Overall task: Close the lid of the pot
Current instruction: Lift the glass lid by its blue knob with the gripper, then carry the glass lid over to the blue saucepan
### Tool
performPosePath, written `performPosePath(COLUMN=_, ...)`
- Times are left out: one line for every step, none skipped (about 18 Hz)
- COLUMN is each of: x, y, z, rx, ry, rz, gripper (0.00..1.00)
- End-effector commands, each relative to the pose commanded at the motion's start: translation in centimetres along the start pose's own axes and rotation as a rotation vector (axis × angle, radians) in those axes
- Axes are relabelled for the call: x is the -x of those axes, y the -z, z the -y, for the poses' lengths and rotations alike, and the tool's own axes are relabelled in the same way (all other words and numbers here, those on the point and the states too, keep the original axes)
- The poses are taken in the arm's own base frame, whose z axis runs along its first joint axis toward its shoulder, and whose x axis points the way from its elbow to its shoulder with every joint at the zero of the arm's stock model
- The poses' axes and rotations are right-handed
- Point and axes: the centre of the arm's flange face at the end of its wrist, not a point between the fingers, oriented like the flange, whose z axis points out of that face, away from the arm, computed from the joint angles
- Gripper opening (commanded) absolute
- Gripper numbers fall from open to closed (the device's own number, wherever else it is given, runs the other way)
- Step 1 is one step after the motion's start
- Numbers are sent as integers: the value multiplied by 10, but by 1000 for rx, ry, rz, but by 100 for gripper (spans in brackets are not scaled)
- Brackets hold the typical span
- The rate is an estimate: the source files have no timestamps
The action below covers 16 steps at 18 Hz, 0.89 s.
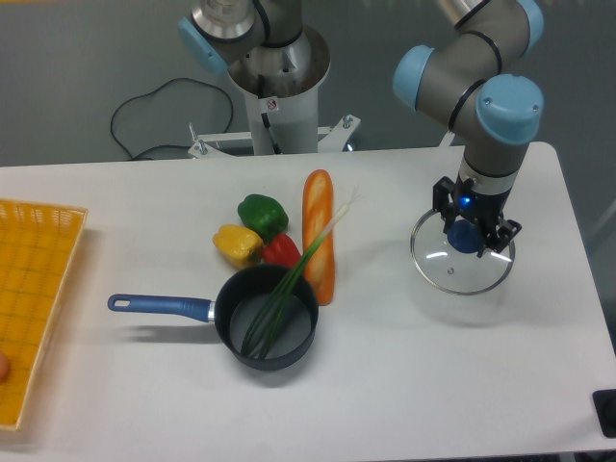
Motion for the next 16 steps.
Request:
performPosePath(x=1, y=1, z=0, rx=0, ry=3, rz=3, gripper=64)
performPosePath(x=0, y=1, z=1, rx=-2, ry=3, rz=3, gripper=64)
performPosePath(x=1, y=1, z=2, rx=-2, ry=9, rz=3, gripper=64)
performPosePath(x=4, y=5, z=3, rx=-3, ry=27, rz=13, gripper=64)
performPosePath(x=7, y=8, z=6, rx=-4, ry=46, rz=21, gripper=64)
performPosePath(x=9, y=13, z=18, rx=-7, ry=55, rz=32, gripper=64)
performPosePath(x=8, y=15, z=29, rx=-11, ry=70, rz=37, gripper=64)
performPosePath(x=8, y=17, z=39, rx=-13, ry=90, rz=43, gripper=64)
performPosePath(x=6, y=18, z=49, rx=-16, ry=104, rz=45, gripper=64)
performPosePath(x=6, y=20, z=60, rx=-17, ry=113, rz=52, gripper=64)
performPosePath(x=4, y=22, z=67, rx=-18, ry=124, rz=54, gripper=64)
performPosePath(x=2, y=23, z=74, rx=-20, ry=133, rz=56, gripper=64)
performPosePath(x=-1, y=22, z=79, rx=-20, ry=138, rz=55, gripper=64)
performPosePath(x=-3, y=22, z=84, rx=-21, ry=138, rz=54, gripper=64)
performPosePath(x=-5, y=22, z=90, rx=-21, ry=143, rz=53, gripper=64)
performPosePath(x=-8, y=23, z=97, rx=-24, ry=146, rz=55, gripper=64)
